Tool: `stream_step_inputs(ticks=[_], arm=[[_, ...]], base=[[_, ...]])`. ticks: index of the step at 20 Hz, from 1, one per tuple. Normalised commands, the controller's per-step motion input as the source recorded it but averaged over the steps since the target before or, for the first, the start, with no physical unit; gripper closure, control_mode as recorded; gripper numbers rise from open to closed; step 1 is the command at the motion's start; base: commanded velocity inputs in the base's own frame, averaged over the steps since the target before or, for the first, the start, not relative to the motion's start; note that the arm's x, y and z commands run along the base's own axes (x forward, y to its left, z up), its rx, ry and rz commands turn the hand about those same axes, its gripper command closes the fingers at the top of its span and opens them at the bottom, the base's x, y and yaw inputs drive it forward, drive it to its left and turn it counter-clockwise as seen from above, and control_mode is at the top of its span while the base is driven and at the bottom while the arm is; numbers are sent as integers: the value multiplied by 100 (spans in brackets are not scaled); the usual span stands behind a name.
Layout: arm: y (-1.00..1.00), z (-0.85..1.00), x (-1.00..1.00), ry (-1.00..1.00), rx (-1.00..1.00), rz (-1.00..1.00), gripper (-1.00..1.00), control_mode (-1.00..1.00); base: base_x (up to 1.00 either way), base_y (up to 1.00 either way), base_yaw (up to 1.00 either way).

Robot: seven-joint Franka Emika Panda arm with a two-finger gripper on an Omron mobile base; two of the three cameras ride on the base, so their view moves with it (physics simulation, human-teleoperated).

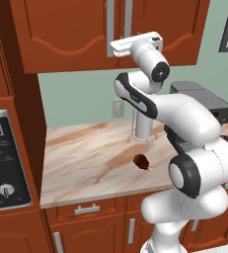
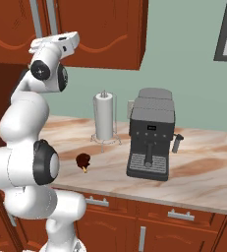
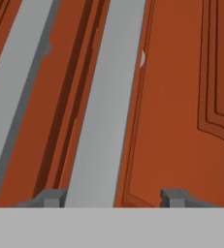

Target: Retrieve the tupperware from the cabinet, then place the raw meat into the tupperware to avoid contamination.

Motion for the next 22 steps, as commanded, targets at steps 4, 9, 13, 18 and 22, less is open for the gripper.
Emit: stream_step_inputs(ticks=[4, 9, 13, 18, 22], arm=[[2, 0, 21, 0, 0, 0, 100, -100], [7, 0, 23, 0, 0, -1, 100, -100], [33, 0, 6, 1, 0, -1, 100, -100], [56, -4, 0, 5, -2, -2, 100, -100], [60, -7, 1, 9, -2, -1, 100, -100]], base=[[0, 0, 0], [0, 0, 0], [0, 0, 0], [0, 0, 0], [0, 0, 0]])
